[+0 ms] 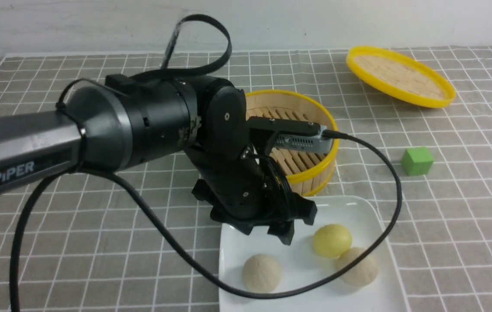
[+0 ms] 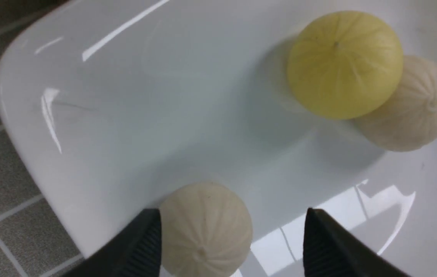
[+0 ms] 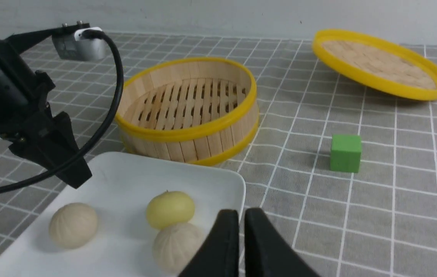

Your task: Put the steamed buns into the plate on the grey tablecloth.

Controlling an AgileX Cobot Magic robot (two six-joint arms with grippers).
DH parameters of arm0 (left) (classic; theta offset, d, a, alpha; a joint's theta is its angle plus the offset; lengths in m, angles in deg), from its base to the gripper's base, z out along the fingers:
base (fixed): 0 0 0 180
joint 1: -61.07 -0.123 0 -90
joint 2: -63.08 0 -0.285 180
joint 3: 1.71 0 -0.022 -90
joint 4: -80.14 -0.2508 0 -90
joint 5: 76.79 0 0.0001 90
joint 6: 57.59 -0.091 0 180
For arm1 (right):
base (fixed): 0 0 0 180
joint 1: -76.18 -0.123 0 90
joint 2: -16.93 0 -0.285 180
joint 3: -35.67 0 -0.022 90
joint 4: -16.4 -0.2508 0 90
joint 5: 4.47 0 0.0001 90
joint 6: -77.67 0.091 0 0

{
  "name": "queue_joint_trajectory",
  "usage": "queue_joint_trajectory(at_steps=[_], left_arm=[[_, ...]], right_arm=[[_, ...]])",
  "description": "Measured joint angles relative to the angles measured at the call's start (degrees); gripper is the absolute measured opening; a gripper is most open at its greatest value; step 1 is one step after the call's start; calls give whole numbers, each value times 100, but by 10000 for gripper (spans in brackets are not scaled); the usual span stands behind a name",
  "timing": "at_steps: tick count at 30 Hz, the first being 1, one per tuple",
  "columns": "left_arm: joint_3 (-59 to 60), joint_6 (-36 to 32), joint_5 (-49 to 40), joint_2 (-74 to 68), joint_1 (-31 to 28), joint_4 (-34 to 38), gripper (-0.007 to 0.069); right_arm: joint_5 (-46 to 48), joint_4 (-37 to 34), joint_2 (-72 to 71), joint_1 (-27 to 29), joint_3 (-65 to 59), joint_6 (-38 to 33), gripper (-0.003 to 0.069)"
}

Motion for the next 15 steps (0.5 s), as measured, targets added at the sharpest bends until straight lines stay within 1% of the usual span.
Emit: queue_joint_trajectory(at_steps=[6,8,11,12,13,14,15], left_arm=[[0,0,-14,11,0,-76,436],[0,0,-14,11,0,-76,398],[0,0,-14,11,0,-87,368],[0,0,-8,11,0,-87,340],[0,0,-8,11,0,-87,337],[0,0,-8,11,0,-106,311],[0,0,-8,11,0,-113,309]], right_arm=[[-83,0,0,0,0,0,53],[-83,0,0,0,0,0,58],[-83,0,0,0,0,0,62],[-83,0,0,0,0,0,66],[-83,0,0,0,0,0,67],[-83,0,0,0,0,0,69],[-83,0,0,0,0,0,70]])
